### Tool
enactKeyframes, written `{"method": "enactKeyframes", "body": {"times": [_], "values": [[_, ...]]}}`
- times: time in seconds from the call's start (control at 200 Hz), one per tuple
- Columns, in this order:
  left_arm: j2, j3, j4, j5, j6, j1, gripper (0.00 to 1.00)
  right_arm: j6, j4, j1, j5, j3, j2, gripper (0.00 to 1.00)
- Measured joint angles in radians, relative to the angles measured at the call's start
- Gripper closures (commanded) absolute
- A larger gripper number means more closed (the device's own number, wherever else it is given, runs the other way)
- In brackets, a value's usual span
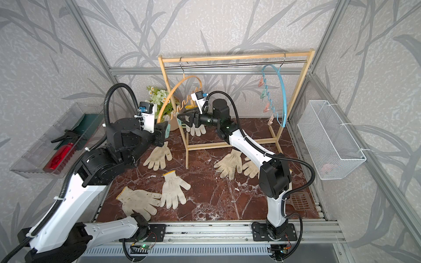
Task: Clip the gloves onto a hanger to dry
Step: Open the clamp at the hanger.
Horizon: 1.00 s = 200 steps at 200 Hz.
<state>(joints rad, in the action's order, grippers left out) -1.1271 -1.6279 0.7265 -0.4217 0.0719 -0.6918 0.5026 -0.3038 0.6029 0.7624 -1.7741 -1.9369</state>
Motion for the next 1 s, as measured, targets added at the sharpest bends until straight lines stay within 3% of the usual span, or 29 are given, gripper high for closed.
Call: {"method": "enactKeyframes", "body": {"times": [1.0], "values": [[0.01,0.0,0.004,0.005,0.008,0.001,0.63,0.028,-0.03,0.035,0.042,-0.059,-0.034,0.42]]}}
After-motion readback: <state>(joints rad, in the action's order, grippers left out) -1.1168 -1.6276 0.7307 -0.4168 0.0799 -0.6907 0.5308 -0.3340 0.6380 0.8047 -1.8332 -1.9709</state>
